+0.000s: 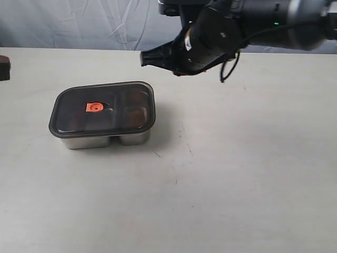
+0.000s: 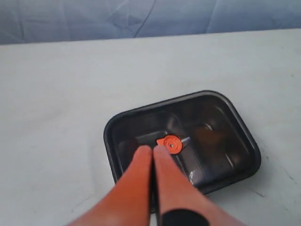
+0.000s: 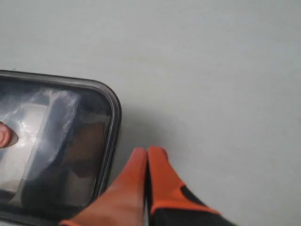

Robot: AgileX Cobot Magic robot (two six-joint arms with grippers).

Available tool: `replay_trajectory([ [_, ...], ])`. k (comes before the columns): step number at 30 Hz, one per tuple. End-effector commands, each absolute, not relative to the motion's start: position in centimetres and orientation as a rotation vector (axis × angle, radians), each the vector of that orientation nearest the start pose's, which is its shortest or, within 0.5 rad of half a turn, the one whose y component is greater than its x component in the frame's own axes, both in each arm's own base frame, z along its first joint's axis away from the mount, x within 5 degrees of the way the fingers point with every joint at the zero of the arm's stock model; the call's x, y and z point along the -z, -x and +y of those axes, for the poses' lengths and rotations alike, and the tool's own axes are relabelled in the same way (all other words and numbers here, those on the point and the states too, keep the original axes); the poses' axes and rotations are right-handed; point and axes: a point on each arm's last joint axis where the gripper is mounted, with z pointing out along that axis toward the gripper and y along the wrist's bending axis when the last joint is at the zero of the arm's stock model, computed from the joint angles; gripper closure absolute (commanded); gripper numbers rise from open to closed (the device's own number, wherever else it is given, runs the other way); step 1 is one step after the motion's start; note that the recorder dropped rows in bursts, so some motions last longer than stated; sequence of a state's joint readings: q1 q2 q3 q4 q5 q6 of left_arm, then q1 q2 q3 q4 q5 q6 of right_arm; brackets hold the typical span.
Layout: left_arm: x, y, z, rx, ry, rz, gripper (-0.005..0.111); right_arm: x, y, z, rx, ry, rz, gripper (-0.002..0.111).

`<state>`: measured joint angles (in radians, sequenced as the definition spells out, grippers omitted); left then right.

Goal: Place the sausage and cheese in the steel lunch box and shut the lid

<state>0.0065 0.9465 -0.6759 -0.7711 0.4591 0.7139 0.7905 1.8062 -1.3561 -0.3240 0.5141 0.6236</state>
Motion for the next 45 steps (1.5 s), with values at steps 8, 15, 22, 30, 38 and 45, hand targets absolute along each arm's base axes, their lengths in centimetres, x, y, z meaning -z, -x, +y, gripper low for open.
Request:
replay_trajectory([
  [8,-33.9,-11.2,-2.7,0.206,-0.292,1.795,0.107,-28.0,-22.7,21.0,-0.457,0.501,2.211,0.109],
  [15,-33.6,-10.7,-2.3,0.165,-0.250,1.739,0.107,-26.8,-22.7,22.5,-0.657,0.555,2.010,0.109],
  [22,-33.8,-10.8,-2.0,0.137,-0.216,1.706,0.107,-22.9,-27.7,26.5,-0.607,0.587,2.078,0.109],
  [30,-32.7,-10.9,-1.8,0.122,-0.206,1.780,0.107,-22.4,-31.1,29.3,-0.565,0.576,2.095,0.109],
  [38,-31.2,-10.7,-2.1,0.187,-0.202,1.871,0.107,-23.3,-31.1,28.8,-0.509,0.562,2.137,0.109],
  [45,-30.9,-10.7,-2.2,0.193,-0.211,1.889,0.107,-28.0,-28.7,26.1,-0.411,0.607,2.114,0.109],
])
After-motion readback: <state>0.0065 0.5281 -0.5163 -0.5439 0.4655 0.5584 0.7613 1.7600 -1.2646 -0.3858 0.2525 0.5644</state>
